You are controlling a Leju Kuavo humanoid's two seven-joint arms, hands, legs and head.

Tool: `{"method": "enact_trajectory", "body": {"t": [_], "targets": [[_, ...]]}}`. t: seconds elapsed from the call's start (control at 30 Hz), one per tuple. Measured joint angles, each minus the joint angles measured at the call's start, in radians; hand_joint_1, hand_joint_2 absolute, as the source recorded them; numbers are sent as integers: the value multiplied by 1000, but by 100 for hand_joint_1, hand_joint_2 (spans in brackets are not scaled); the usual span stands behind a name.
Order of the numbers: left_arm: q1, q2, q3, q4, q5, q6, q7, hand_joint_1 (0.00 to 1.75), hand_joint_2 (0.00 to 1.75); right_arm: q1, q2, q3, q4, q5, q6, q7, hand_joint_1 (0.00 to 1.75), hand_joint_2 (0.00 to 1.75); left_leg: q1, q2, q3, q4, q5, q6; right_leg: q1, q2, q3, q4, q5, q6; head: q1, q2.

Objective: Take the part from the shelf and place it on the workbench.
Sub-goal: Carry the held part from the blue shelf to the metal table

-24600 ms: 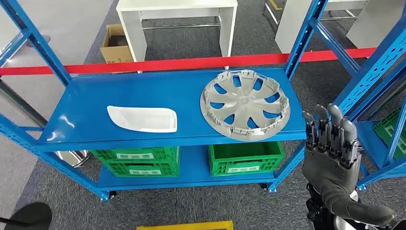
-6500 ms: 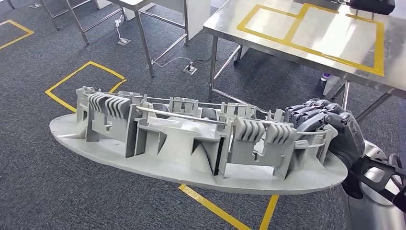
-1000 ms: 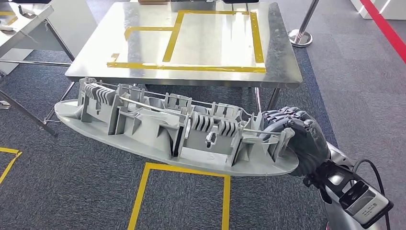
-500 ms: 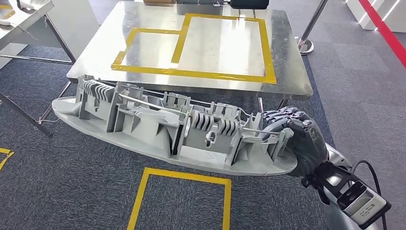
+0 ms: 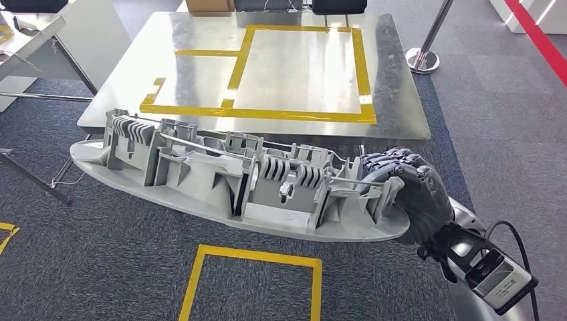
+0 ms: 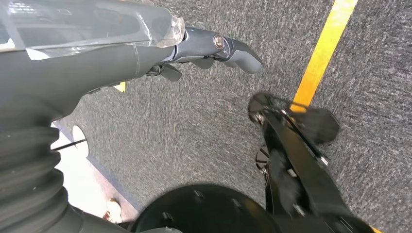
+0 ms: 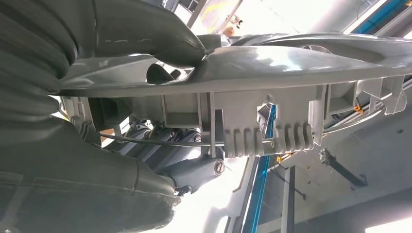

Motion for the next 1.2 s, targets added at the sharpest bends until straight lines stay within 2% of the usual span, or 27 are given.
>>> {"method": "enact_trajectory", "body": {"t": [0.03,0.07,0.13,0.17,0.23,0.27,0.37,0.4,0.43,0.5,0.53,0.57,0.6,0.67,0.7,0.73,0.77,0.83,0.87,0.93,1.0,1.03,1.07,1.1,1.17,1.2], "targets": [[1,0,0,0,0,1,-1,0,175,0,2,1,2,1,0,-1,175,175,0,0,-20,8,2,0,0,0,7,0,-6,0,0,0],[2,0,0,0,0,2,-2,0,175,1,3,1,4,2,0,-2,175,175,0,0,-22,-16,27,1,0,1,15,0,-13,1,0,0],[2,1,0,0,0,3,-3,0,175,1,5,3,7,5,0,-4,175,175,-1,1,16,-139,116,9,0,1,34,-1,-27,6,0,0],[2,1,0,0,0,3,-3,0,175,1,6,4,7,7,0,-5,175,175,-4,2,38,-198,139,14,2,1,42,-1,-33,10,1,0],[2,2,0,0,0,3,-4,0,175,0,9,4,8,8,-1,-7,175,175,-10,4,62,-258,141,25,3,1,49,-1,-41,21,1,0],[2,2,0,0,0,3,-4,0,175,1,10,4,8,9,-2,-8,175,175,-11,4,67,-262,132,31,4,1,53,1,-40,29,1,0],[5,4,0,0,-1,2,-4,0,175,1,11,4,8,16,-10,-7,175,175,-4,3,103,-272,141,48,3,0,53,38,-51,47,4,0],[4,4,0,0,-2,1,-4,0,175,0,11,3,7,19,-14,-6,175,175,-2,3,114,-274,138,52,2,0,34,76,-66,52,6,0],[2,5,0,0,-2,1,-4,0,175,-1,11,3,6,21,-17,-3,175,175,-2,2,120,-274,134,55,2,0,2,130,-86,56,9,0],[0,5,0,0,-3,1,-4,0,175,-1,12,3,4,25,-21,1,175,175,-2,1,129,-273,122,58,2,0,-80,244,-133,60,10,0],[1,5,0,0,-4,1,-3,0,175,0,12,3,3,25,-22,3,175,175,-3,0,136,-273,114,58,2,0,-109,269,-143,60,10,0],[1,5,0,0,-4,1,-3,0,175,1,11,3,3,26,-22,3,175,175,-3,-1,146,-273,106,57,2,0,-120,261,-135,59,10,0],[1,5,0,0,-4,1,-2,0,175,2,10,3,3,26,-23,4,175,175,-3,-2,159,-273,96,56,2,0,-113,217,-105,56,11,0],[2,4,0,0,-5,2,2,0,175,3,6,3,2,27,-23,4,175,175,-4,-4,182,-273,75,49,4,-1,-79,88,-15,46,10,0],[1,4,0,0,-5,4,6,0,175,5,4,2,2,28,-23,3,175,175,-5,-4,189,-274,66,44,6,-2,-66,42,14,41,10,0],[2,4,0,0,-5,6,10,0,175,7,1,1,0,28,-23,3,175,175,-5,-4,194,-275,59,37,8,-2,-59,17,32,35,10,0],[2,5,0,0,-6,8,13,0,175,9,-3,0,-3,30,-24,2,175,175,-6,-4,201,-274,57,31,10,-2,-56,12,30,29,10,0],[3,7,0,0,-8,11,17,0,175,11,-8,-5,-9,32,-26,2,175,175,-6,-2,196,-253,63,20,8,1,-37,6,31,17,9,0],[3,7,0,0,-10,11,17,0,175,12,-10,-6,-11,33,-26,3,175,175,-6,-1,180,-219,69,15,5,1,-27,2,26,11,7,0],[1,8,0,-1,-12,11,17,0,175,13,-13,-6,-14,33,-26,2,175,175,-4,0,111,-113,56,7,3,1,-9,-3,13,1,3,0],[2,10,0,-1,-12,11,17,0,175,14,-14,-6,-16,33,-26,2,175,175,-2,0,27,-11,5,1,2,2,5,-4,-1,-2,1,0],[3,11,0,-1,-13,11,17,0,175,15,-14,-6,-17,33,-26,2,175,175,-2,1,-2,10,-12,0,2,3,14,-4,-9,-2,1,0],[4,11,0,-1,-13,11,17,0,175,15,-15,-6,-17,33,-26,2,175,175,-2,1,-15,1,-8,-1,2,4,24,-4,-18,-1,1,0],[4,11,0,-1,-13,11,17,0,175,16,-15,-6,-17,33,-26,2,175,175,-1,2,-10,-40,21,1,2,4,36,-4,-27,1,1,0],[5,12,0,-1,-13,11,17,0,175,16,-15,-6,-17,33,-26,2,175,175,-3,4,28,-169,112,8,3,4,60,-5,-45,7,2,0],[5,13,0,-1,-13,11,17,0,175,16,-16,-6,-17,33,-26,2,175,175,-5,4,45,-218,137,13,4,5,68,-6,-53,12,2,0]]}}
